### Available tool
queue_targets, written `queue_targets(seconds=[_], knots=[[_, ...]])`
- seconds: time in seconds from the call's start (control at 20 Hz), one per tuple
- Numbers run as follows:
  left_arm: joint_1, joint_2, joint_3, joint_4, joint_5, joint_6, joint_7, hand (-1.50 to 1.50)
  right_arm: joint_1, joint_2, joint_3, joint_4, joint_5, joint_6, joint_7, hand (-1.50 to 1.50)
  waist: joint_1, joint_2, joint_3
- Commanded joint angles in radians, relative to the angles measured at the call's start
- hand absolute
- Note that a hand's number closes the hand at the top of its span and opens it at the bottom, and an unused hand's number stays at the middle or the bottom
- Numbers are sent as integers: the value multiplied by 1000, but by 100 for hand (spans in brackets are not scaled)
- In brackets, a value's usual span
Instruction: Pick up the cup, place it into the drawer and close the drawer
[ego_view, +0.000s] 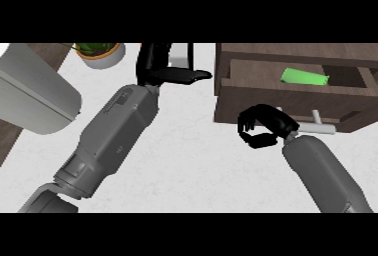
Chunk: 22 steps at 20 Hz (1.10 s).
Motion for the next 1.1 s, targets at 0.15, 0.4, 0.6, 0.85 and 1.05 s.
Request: queue_targets(seconds=[0.15,0.4,0.6,0.85,1.05], knots=[[113,40,-14,-90,3,-60,10,-150,-206,-19,-149,281,-33,-94,-149,150,47,14,4],[134,88,-5,-136,19,-99,47,-150,-314,-48,-233,403,-63,-146,-185,150,67,25,5],[172,98,-29,-153,1,-118,37,-150,-390,-102,-287,426,-99,-125,-116,150,104,32,5],[169,120,-18,-177,17,-146,60,-150,-405,-146,-313,412,-133,-77,-130,150,109,35,4],[187,125,-26,-180,12,-161,56,-150,-405,-162,-323,393,-150,-54,-129,150,116,43,4]])
